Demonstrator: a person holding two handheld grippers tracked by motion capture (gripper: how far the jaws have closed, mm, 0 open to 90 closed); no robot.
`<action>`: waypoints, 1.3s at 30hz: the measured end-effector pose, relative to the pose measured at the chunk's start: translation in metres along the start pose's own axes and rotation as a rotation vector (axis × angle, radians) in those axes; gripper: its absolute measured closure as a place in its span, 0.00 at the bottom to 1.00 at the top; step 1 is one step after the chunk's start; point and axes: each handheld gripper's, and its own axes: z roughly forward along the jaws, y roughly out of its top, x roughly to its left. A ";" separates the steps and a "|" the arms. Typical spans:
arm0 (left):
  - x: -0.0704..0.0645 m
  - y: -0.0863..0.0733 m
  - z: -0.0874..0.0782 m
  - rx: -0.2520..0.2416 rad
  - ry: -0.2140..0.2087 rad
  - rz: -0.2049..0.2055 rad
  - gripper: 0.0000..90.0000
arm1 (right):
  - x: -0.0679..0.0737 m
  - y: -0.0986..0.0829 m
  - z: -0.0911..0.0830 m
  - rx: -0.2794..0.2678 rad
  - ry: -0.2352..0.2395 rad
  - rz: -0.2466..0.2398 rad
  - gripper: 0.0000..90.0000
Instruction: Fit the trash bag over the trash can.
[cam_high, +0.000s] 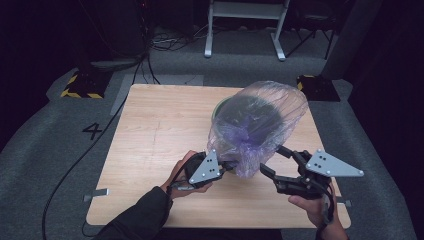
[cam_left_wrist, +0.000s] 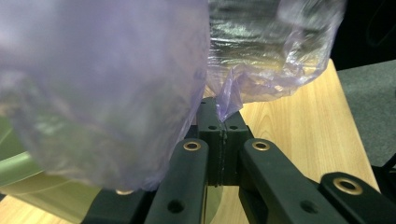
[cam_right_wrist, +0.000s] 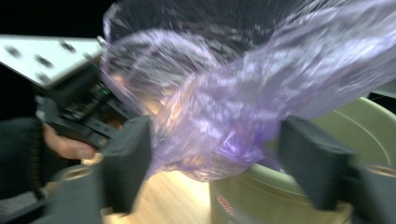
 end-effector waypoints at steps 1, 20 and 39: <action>0.000 0.000 0.001 -0.001 -0.006 -0.005 1.00 | 0.000 -0.002 0.004 0.009 -0.009 -0.011 0.51; 0.018 -0.022 -0.006 -0.054 -0.042 -0.139 0.93 | -0.031 -0.053 0.019 0.072 -0.069 0.026 1.00; 0.032 -0.039 -0.033 -0.048 0.032 -0.253 0.59 | -0.051 -0.073 0.028 0.091 -0.111 0.068 1.00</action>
